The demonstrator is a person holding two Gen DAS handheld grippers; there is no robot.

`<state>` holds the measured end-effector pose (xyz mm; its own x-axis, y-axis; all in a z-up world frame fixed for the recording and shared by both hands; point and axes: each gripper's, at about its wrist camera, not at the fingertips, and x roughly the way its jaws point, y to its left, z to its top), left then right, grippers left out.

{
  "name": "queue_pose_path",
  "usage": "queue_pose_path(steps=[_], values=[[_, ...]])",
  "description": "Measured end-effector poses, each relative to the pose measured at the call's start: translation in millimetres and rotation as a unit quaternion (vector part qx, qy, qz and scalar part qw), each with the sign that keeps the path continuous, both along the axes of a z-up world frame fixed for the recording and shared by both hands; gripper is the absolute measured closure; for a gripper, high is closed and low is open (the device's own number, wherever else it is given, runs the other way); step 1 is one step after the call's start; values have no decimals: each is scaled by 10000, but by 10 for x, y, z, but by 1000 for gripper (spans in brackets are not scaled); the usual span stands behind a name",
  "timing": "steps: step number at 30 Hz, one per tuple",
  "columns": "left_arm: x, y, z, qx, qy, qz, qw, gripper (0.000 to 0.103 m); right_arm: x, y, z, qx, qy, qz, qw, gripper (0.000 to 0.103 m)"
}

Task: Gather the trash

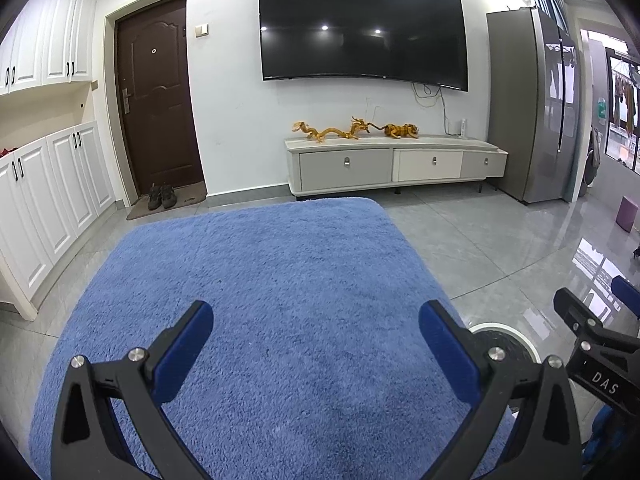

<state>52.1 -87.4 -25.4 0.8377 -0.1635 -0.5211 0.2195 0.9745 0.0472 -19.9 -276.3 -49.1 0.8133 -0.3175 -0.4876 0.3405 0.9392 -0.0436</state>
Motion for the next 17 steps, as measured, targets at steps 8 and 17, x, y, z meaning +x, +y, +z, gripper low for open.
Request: queue_pose_path(steps=[8, 17], values=[[-43, 50, 17, -74, -12, 21, 10000, 0, -39, 22, 54, -69, -71, -1, 10000, 1], [-73, 162, 81, -180, -122, 99, 9997, 0, -97, 58, 126, -185, -267, 9, 9995, 0]])
